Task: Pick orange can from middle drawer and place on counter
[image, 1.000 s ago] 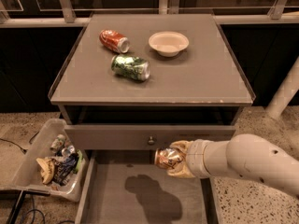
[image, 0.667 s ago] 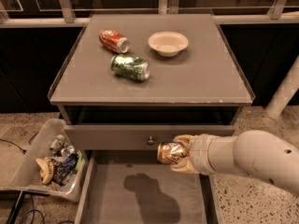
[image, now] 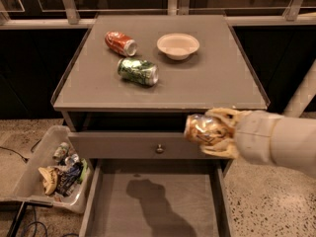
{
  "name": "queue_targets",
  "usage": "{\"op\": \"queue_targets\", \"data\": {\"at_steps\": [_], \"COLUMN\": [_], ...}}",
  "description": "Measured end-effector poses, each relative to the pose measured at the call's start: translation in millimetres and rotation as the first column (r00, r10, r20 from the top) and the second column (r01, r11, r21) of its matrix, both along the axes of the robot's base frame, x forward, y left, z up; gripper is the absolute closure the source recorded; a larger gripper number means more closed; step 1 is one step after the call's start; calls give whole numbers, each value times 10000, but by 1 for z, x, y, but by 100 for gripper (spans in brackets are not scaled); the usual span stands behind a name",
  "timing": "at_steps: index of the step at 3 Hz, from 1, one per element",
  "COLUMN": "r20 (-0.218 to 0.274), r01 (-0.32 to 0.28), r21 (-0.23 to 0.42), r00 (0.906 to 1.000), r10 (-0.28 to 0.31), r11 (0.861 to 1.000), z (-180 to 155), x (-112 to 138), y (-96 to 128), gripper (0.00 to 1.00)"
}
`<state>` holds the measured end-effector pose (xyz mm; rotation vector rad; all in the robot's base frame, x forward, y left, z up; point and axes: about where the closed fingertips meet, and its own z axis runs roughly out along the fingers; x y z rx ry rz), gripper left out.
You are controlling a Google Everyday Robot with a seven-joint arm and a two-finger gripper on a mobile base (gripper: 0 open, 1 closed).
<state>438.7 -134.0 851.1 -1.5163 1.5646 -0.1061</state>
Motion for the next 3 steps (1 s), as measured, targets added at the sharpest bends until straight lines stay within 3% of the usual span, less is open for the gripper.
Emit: {"op": "queue_targets", "data": {"at_steps": [1, 2, 3], "r20": [1299, 1345, 1704], "r01": [-430, -451, -603], "r21": [461, 418, 1180], "r00": [9908, 9901, 9846], "r10": [367, 391, 396], "r11": [9980, 9981, 9912], "z": [80, 82, 89], "x": [-1, -1, 24], "y": [-22, -19, -19], "gripper": [100, 100, 100]}}
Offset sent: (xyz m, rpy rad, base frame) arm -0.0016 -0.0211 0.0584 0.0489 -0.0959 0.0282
